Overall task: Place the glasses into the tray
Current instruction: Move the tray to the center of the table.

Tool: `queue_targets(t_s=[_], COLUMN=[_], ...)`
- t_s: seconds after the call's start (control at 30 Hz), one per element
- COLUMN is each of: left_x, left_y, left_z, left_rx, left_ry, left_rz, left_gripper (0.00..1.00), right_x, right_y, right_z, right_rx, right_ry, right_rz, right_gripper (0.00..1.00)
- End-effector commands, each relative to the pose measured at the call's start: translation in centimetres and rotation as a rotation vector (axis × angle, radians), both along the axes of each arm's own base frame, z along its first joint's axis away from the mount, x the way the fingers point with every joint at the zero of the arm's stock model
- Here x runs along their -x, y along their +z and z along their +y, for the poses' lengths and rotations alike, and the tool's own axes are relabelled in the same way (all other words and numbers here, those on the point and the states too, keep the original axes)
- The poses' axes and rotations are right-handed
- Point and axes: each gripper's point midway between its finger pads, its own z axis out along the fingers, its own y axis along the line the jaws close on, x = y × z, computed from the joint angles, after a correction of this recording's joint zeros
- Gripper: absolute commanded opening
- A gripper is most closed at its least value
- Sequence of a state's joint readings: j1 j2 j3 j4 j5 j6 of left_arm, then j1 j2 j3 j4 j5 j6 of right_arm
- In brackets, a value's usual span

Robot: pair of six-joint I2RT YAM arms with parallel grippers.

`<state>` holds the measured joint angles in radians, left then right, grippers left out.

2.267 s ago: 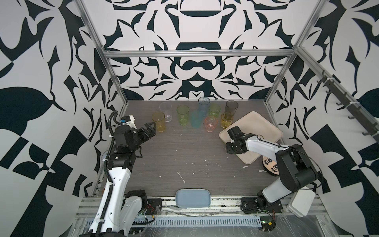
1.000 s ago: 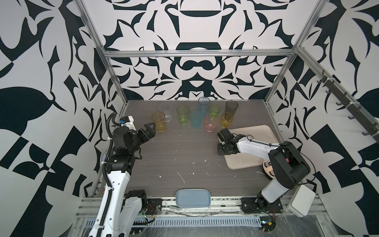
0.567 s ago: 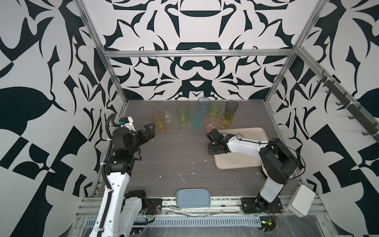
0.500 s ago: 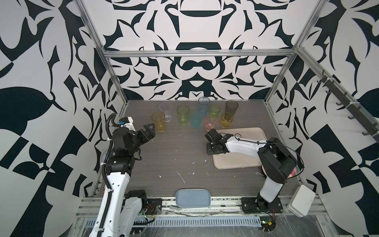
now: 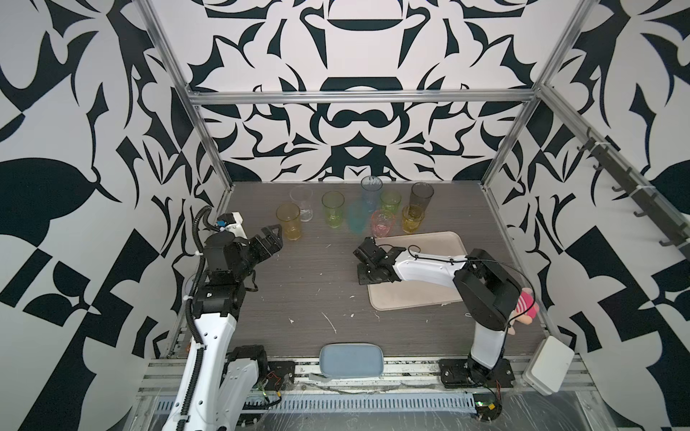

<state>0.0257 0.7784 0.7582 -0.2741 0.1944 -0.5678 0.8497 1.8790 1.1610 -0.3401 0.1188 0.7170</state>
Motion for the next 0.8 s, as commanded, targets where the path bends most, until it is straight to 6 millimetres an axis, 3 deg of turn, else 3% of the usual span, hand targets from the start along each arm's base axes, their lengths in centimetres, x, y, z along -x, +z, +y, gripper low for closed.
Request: queue_targets(t_s=[0.0, 0.23, 0.43, 0.6, 0.77], left_x=[0.5, 0.6, 1.1, 1.4, 1.3], left_y=[0.0, -0.1, -0.5, -1.0, -2.6], left_z=[0.1, -0.3, 0.3, 0.3, 0.4], left_rx=[-0.013, 0.006, -0.005, -0.001, -0.002], left_ry=[0.004, -0.012, 0.023, 0.023, 0.031], left_rz=[0.005, 0.022, 0.056, 0.086, 0.146], left_gripper=[0.99, 0.99, 1.0, 1.0, 0.99], right_x=[1.5, 1.6, 1.1, 0.7, 0.2], right_y=[-0.5, 0.6, 1.4, 2.4, 5.1], right_z=[3.1, 7.7, 10.3, 11.7, 11.9], right_rx=[-0.084, -0.151, -0.199, -0.243, -0.248], right_ry=[0.026, 0.092, 0.118, 0.134, 0.163], right_rz=[0.064, 0.016, 0.005, 0.002, -0.052], right_gripper=[0.04, 0.04, 0.05, 0.15, 0.21])
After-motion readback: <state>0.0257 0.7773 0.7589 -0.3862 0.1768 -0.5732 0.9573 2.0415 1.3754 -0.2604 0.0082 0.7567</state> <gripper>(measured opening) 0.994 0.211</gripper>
